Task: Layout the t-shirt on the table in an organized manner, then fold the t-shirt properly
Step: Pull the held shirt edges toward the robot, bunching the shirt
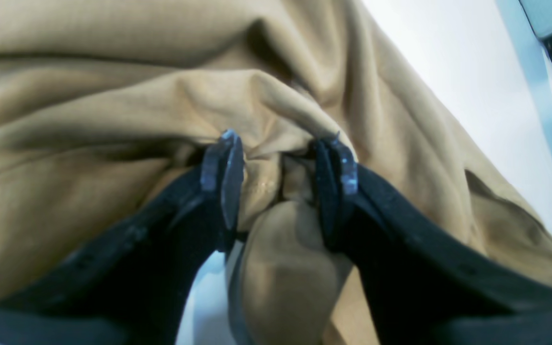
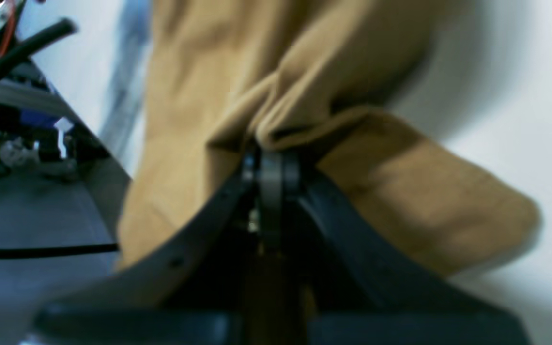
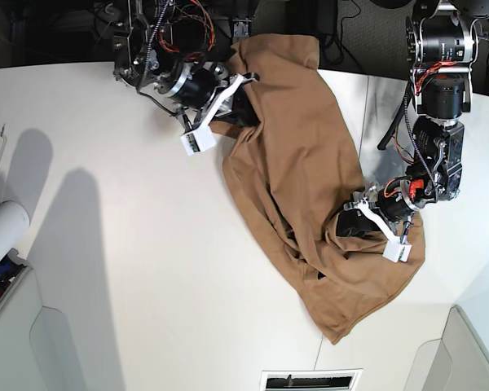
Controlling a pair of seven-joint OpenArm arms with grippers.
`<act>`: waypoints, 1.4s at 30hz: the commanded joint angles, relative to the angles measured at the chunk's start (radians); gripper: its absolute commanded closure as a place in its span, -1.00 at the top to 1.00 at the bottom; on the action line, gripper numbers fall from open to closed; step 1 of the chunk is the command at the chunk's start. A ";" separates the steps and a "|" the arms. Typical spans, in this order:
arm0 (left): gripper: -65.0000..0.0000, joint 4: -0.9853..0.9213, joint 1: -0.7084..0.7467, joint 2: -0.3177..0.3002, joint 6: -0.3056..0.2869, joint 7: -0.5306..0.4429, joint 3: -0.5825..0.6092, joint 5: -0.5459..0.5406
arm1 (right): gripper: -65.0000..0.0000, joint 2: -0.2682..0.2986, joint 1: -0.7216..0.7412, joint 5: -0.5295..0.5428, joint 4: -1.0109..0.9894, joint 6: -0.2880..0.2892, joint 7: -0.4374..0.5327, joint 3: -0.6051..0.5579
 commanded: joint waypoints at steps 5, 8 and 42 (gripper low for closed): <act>-0.12 0.166 -0.005 -0.130 0.003 0.167 0.002 -0.210 | -1.00 -0.016 0.071 -0.001 0.097 -0.016 0.037 0.002; -0.12 0.296 0.009 -0.198 0.003 0.225 0.002 -0.281 | -1.00 -0.016 0.130 -0.018 0.124 -0.019 0.038 0.001; -0.12 0.574 0.494 -0.100 0.003 0.267 0.002 -0.319 | -1.00 -0.037 0.751 -0.444 -0.622 -0.169 0.190 -0.254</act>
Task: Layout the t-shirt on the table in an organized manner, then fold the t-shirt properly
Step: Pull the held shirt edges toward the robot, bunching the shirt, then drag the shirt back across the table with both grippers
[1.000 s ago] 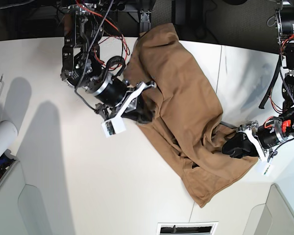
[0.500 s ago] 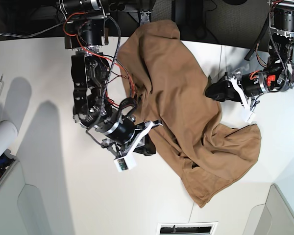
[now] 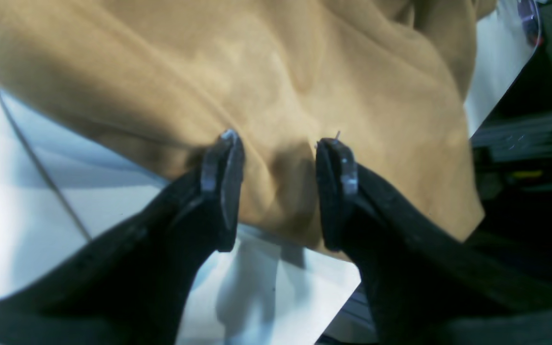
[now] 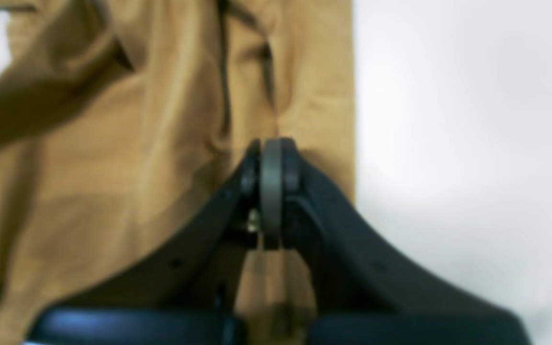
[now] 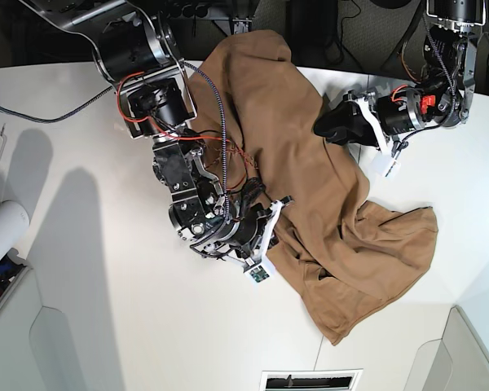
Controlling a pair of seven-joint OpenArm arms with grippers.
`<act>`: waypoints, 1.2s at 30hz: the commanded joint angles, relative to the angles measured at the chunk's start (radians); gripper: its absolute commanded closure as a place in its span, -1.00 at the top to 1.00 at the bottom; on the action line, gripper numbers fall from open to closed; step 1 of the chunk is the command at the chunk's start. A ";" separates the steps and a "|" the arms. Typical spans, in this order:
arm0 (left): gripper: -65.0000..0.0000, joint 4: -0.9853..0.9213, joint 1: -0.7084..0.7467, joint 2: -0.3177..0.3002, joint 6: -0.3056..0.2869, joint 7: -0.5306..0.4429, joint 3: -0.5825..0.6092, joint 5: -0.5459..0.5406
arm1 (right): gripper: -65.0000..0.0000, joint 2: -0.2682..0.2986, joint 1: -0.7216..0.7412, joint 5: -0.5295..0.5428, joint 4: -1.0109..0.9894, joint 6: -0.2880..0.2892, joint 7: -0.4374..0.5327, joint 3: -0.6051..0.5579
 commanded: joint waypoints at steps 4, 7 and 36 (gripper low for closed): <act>-0.12 0.012 -0.004 -0.060 0.004 -0.011 -0.006 0.067 | -1.00 0.016 0.027 0.005 0.014 -0.006 -0.070 0.002; -0.12 0.012 -0.006 -0.105 0.004 -0.042 -0.006 0.134 | -1.00 0.043 0.024 0.005 0.015 -0.015 -0.107 0.002; -0.12 -0.346 -0.384 -0.237 0.004 -0.111 -0.002 0.190 | -1.00 0.092 -0.449 0.114 0.562 -0.068 -0.041 -0.013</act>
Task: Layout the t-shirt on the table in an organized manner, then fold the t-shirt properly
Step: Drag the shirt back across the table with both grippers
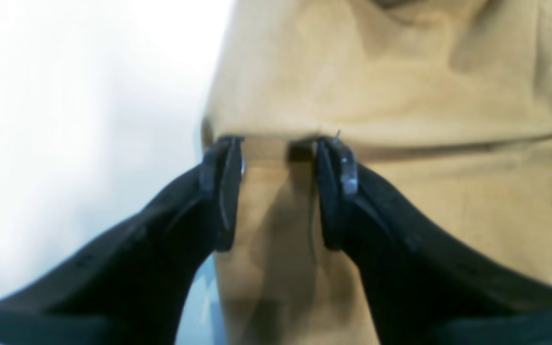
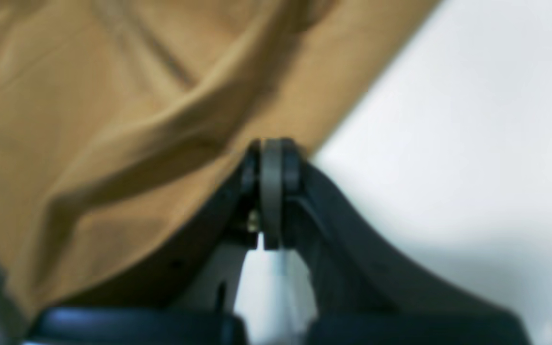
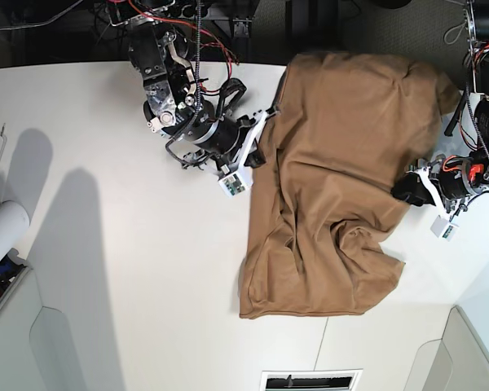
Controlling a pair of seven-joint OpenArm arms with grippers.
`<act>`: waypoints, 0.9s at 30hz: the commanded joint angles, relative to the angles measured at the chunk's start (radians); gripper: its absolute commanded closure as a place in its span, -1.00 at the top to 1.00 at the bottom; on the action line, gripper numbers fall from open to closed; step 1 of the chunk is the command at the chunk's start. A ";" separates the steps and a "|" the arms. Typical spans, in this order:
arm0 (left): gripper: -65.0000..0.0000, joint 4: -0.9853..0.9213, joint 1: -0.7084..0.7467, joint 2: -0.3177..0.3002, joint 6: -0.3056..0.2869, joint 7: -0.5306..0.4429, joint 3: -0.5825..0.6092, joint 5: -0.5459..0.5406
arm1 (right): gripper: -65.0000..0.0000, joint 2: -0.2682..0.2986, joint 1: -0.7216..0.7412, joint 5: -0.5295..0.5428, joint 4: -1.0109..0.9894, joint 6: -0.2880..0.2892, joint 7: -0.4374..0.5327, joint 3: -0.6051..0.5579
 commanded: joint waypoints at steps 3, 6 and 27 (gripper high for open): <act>-0.12 0.069 -0.028 -0.080 -0.003 0.049 -0.008 -0.194 | -1.00 -0.007 0.087 0.011 0.021 -0.024 0.029 0.001; -0.12 0.160 -0.014 -0.100 -0.003 0.167 -0.008 -0.313 | -1.00 -0.008 0.153 0.010 0.020 -0.032 0.030 0.001; -0.12 0.238 0.286 -0.032 -0.003 0.116 -0.007 -0.163 | -1.00 -0.100 0.470 -0.129 -0.544 -0.048 0.101 -0.006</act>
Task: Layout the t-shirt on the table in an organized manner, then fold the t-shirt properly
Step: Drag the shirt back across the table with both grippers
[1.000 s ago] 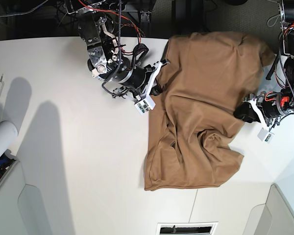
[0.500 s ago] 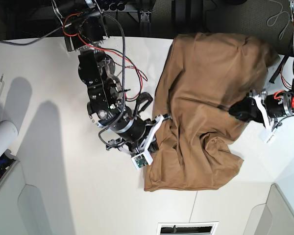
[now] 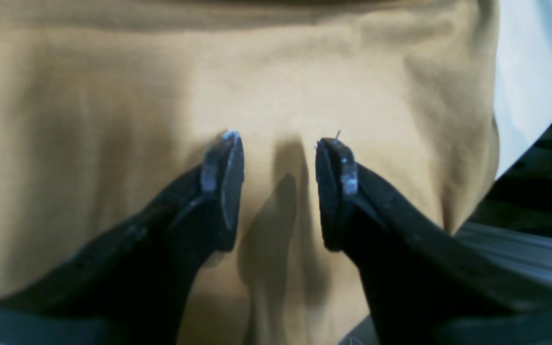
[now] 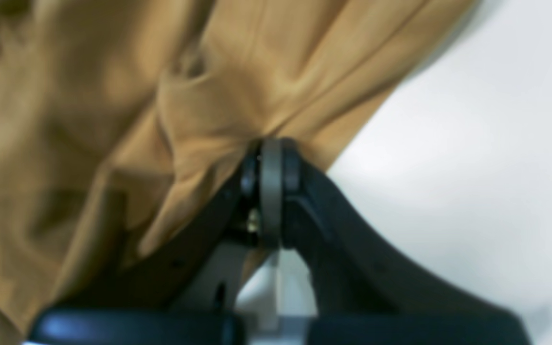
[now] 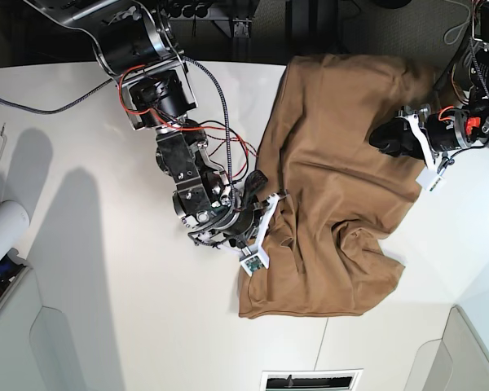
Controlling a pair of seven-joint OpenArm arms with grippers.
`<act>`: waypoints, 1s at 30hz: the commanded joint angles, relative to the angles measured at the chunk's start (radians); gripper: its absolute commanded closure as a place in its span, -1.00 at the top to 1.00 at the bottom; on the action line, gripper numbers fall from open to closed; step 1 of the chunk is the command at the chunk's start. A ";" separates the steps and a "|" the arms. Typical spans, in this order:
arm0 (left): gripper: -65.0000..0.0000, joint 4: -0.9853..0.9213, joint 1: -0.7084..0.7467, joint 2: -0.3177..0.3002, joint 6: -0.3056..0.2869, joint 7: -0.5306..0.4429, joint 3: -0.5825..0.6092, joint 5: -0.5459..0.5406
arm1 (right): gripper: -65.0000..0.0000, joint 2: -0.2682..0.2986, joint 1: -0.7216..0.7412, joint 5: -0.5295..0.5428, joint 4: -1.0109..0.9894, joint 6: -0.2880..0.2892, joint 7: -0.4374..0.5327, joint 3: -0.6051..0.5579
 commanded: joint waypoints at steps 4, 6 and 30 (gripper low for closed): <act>-0.12 -0.031 -0.015 -0.019 0.017 -0.027 -0.007 0.128 | -1.00 0.037 0.019 -0.004 0.015 0.014 -0.048 0.001; -0.12 -0.060 -0.031 -0.020 0.017 -0.040 -0.007 0.170 | -1.00 0.062 0.015 -0.003 0.021 0.014 -0.068 0.001; -0.12 -0.344 -0.509 0.083 0.023 -0.163 0.403 0.404 | -1.00 0.122 -0.508 0.119 0.586 0.011 -0.132 0.001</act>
